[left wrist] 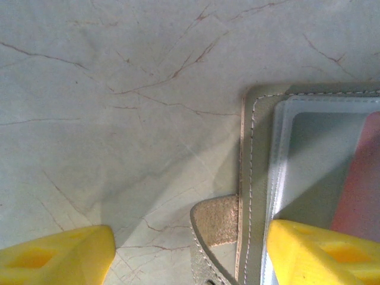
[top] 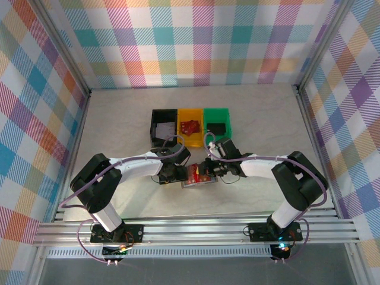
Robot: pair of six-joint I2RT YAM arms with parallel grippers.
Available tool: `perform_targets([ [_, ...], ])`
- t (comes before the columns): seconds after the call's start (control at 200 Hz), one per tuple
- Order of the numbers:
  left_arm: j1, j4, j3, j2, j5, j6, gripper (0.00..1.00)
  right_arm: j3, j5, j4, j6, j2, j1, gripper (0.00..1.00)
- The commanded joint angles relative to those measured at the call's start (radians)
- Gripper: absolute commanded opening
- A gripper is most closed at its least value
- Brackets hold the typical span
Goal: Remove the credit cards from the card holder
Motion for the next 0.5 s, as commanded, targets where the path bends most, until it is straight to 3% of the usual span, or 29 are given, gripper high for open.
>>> perform_targets([
  [0.0,-0.034,0.202,-0.096,0.169,0.148,0.0,0.71,-0.017,-0.024,-0.019,-0.027,-0.035,-0.007,0.0],
  [0.49,-0.035,0.208,-0.096,0.163,0.155,0.0,0.71,-0.046,-0.046,-0.018,-0.034,-0.077,-0.041,0.0],
])
